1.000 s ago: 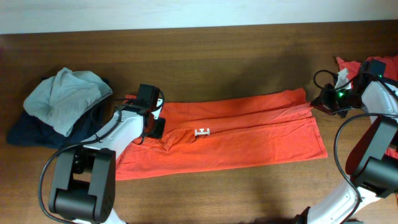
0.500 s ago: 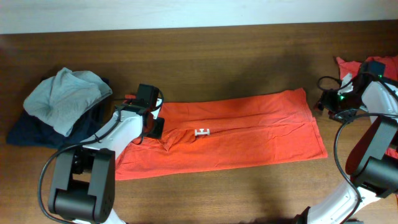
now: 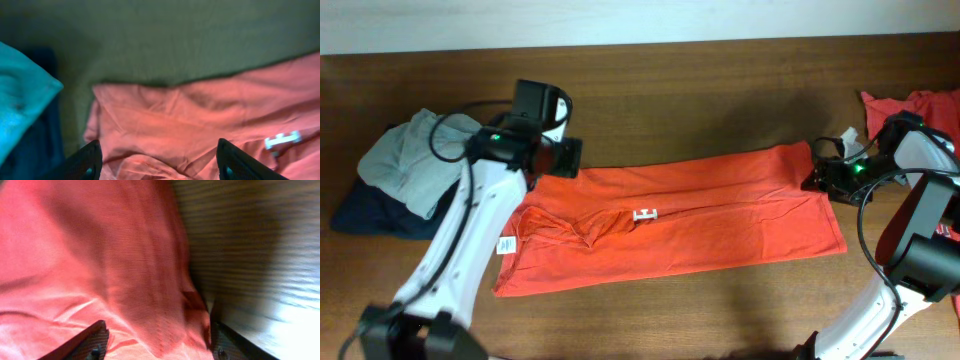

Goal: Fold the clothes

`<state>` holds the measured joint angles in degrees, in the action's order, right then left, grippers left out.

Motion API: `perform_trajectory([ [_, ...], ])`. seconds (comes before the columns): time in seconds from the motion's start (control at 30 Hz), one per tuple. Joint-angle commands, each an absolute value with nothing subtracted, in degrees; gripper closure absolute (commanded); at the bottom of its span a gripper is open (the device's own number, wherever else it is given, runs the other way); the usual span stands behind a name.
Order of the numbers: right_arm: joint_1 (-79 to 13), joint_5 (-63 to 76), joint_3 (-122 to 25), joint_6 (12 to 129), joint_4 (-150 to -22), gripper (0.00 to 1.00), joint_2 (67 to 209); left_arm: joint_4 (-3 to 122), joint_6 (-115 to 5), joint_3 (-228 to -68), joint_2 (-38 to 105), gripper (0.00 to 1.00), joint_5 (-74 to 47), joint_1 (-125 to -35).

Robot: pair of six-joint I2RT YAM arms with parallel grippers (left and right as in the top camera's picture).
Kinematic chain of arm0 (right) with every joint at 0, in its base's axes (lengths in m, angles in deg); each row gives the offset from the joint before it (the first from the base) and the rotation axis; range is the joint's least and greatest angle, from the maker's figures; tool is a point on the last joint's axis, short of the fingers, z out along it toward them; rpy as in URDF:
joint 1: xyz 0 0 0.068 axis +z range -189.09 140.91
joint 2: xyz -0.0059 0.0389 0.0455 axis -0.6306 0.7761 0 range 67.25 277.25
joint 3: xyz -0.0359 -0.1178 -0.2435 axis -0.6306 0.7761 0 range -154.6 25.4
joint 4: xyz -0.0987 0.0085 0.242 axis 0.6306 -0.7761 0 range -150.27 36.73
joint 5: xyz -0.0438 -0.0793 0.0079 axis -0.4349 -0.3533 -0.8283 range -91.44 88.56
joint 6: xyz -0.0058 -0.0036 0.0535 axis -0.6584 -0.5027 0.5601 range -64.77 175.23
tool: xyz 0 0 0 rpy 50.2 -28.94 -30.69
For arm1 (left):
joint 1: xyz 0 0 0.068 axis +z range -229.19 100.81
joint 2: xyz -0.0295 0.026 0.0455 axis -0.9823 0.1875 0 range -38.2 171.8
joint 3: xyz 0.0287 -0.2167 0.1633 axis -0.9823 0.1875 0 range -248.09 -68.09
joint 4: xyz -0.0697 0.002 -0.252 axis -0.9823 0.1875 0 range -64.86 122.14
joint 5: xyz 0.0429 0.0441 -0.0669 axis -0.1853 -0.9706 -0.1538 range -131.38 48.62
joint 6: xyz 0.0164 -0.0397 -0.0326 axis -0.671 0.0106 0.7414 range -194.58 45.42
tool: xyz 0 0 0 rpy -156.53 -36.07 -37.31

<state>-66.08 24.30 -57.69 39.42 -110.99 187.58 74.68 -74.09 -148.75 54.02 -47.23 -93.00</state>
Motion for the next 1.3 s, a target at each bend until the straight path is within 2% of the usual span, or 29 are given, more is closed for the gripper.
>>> perform_trajectory([
  [0.0,-66.05,31.14,-58.12,33.98,-111.6,0.39,188.74,75.11,-74.16,-149.45,51.27,0.27,-47.05,-92.89],
  [0.03,-66.05,32.71,-58.12,33.95,-111.62,0.5,188.74,75.18,-74.16,-149.45,50.94,0.27,-47.05,-92.89],
  [0.17,-66.08,35.71,-58.12,33.19,-111.6,0.69,188.74,76.34,-74.16,-149.45,50.85,0.27,-47.08,-92.89],
  [0.43,-66.19,30.14,-58.14,36.44,-111.31,0.88,188.74,77.28,-74.18,-149.45,50.85,0.27,-47.47,-92.89],
  [0.5,-66.23,27.71,-58.14,38.24,-110.96,0.87,188.74,77.28,-74.18,-149.45,50.85,0.27,-47.49,-92.89],
  [0.57,-66.14,27.86,-58.14,38.11,-110.94,0.62,188.74,77.26,-74.18,-149.45,50.85,0.27,-47.49,-92.89],
  [0.63,-65.95,27.84,-58.12,37.43,-110.94,0.5,188.76,77.28,-74.18,-149.45,50.85,0.27,-47.47,-92.89],
  [0.67,-65.75,27.86,-57.99,37.43,-110.92,0.47,188.82,77.28,-74.18,-149.45,50.85,0.27,-47.47,-92.89],
  [0.87,-63.1,27.78,-54.69,36.14,-108.39,0.46,190.31,77.32,-74.18,-149.45,50.85,0.27,-47.47,-92.89],
  [0.9,-62.8,27.75,-54.45,36.14,-108.3,0.5,190.44,77.39,-74.18,-149.45,50.85,0.27,-47.47,-92.89],
  [1.0,-62.86,27.14,-54.54,36.23,-108.49,0.78,190.4,77.76,-74.96,-149.45,50.85,0.27,-47.47,-92.89],
  [1.07,-63.3,25.68,-54.58,36.75,-109.08,0.85,190.4,77.91,-75.51,-149.45,50.85,0.27,-47.49,-92.89],
  [1.1,-63.98,23.97,-54.84,38.19,-109.46,0.91,190.31,78.07,-75.51,-149.45,50.85,0.27,-47.47,-92.89],
  [1.13,-64.35,23.67,-55.17,38.98,-109.61,0.95,190.22,78.15,-75.51,-149.45,50.85,0.27,-47.49,-92.89],
  [1.27,-67.02,23.53,-59.17,42.28,-111.66,0.96,187.75,78.52,-75.42,-149.52,50.66,0.27,-52.08,-92.43],
])
